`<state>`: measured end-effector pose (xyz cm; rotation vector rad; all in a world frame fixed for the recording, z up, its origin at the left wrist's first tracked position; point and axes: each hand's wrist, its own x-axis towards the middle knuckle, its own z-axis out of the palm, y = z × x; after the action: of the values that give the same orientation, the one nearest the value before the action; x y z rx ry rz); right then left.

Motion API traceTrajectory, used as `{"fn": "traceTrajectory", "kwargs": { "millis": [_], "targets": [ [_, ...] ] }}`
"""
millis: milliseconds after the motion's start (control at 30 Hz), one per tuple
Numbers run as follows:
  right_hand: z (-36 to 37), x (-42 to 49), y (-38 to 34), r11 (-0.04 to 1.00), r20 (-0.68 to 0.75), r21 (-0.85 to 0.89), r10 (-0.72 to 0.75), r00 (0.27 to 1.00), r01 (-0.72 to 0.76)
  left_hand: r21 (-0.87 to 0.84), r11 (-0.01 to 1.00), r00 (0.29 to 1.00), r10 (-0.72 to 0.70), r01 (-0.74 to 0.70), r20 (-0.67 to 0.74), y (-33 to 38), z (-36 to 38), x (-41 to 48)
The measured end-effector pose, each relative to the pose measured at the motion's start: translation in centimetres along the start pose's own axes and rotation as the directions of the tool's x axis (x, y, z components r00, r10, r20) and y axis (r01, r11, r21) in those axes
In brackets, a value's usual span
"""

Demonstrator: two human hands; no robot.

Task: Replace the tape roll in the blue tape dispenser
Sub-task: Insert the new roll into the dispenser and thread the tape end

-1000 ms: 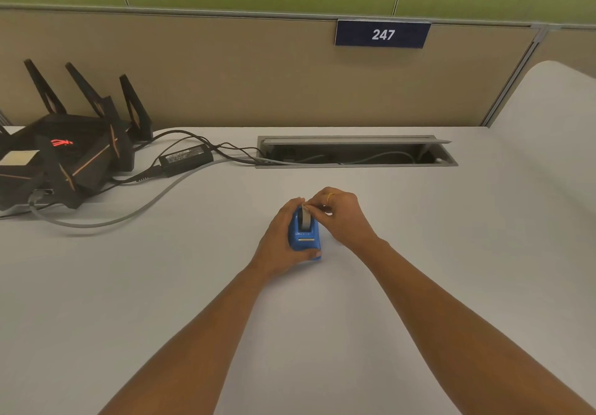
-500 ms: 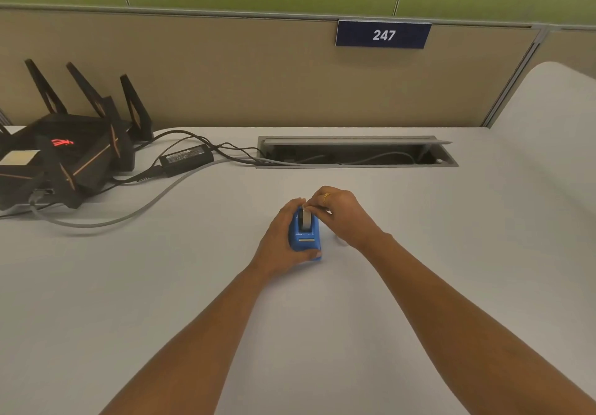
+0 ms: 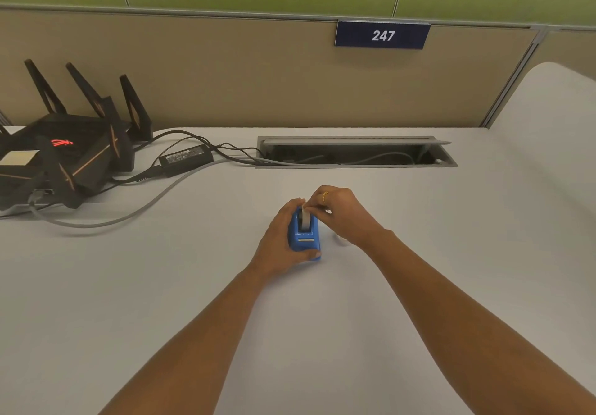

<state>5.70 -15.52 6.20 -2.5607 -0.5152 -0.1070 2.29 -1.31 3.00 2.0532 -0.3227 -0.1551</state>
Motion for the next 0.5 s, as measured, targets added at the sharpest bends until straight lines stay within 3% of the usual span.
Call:
{"fn": "traceTrajectory", "kwargs": {
  "millis": [500],
  "targets": [
    [0.13,-0.29,0.15,0.989,-0.011,0.136,0.052,0.999,-0.05,-0.026,0.998,0.999,0.049,-0.049,-0.019,-0.2,0.01,-0.02]
  ]
}}
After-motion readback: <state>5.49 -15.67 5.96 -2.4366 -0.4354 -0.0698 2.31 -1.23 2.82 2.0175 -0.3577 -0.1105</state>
